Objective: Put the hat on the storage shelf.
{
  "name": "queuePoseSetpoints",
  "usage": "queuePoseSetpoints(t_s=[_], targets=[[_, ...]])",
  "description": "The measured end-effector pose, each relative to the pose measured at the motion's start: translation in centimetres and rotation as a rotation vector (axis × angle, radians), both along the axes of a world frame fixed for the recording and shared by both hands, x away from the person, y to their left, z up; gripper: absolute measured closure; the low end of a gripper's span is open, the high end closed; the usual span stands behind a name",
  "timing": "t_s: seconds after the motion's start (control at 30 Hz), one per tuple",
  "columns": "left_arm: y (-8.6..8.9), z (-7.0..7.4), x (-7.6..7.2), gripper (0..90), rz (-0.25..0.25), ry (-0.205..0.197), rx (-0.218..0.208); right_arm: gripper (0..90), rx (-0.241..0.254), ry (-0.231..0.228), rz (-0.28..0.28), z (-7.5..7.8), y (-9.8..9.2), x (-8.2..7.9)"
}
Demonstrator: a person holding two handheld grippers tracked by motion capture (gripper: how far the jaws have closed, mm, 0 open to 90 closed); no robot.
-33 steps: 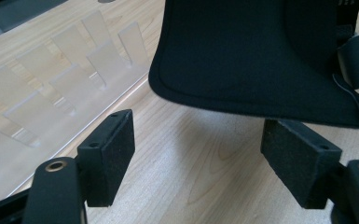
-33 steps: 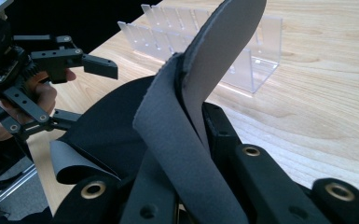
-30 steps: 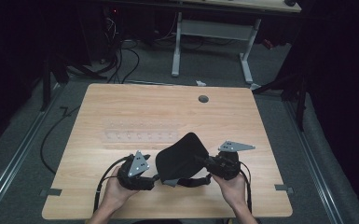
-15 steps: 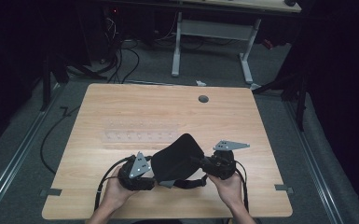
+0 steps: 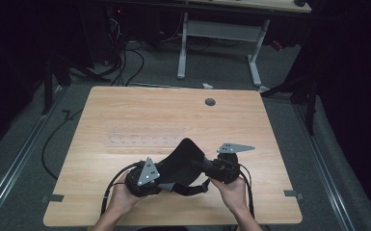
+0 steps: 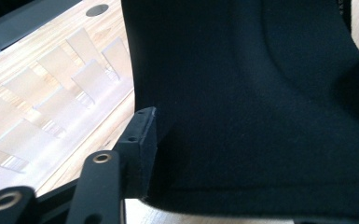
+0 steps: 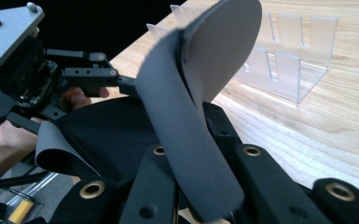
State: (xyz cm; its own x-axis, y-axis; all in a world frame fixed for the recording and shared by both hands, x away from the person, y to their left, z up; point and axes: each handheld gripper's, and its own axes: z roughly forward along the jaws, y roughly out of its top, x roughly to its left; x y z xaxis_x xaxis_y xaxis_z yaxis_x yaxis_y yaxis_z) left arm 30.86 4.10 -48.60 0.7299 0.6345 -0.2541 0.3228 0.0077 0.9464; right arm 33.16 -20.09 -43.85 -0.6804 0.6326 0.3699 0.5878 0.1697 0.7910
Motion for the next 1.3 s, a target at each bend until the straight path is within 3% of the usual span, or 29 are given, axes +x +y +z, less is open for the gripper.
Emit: queuePoseSetpoints(t_s=[0.37,0.67,0.83,1.0,1.13,1.3], targets=[[0.4,0.5,-0.6,65.7,-0.033,0.0,-0.005,81.7,0.016,0.002,0.026,0.1,0.8,0.1],[0.9,0.8,-1.0,74.4,-0.071,0.017,0.01,77.2,0.023,0.016,0.039,-0.2,0.7,-0.1],[0.9,1.1,-1.3,79.2,-0.107,0.04,-0.009,71.2,0.003,-0.006,0.021,-0.3,0.6,-0.2],[1.0,1.2,-1.9,85.6,-0.152,0.046,-0.001,65.1,-0.01,-0.016,0.006,-0.3,0.5,-0.2],[1.2,1.3,-1.9,86.2,-0.162,0.07,-0.003,57.4,0.013,-0.023,0.001,-0.2,0.3,-0.2],[1.7,1.3,-1.5,86.2,-0.134,0.106,-0.035,50.5,0.059,-0.031,-0.021,-0.1,-0.7,-0.1]])
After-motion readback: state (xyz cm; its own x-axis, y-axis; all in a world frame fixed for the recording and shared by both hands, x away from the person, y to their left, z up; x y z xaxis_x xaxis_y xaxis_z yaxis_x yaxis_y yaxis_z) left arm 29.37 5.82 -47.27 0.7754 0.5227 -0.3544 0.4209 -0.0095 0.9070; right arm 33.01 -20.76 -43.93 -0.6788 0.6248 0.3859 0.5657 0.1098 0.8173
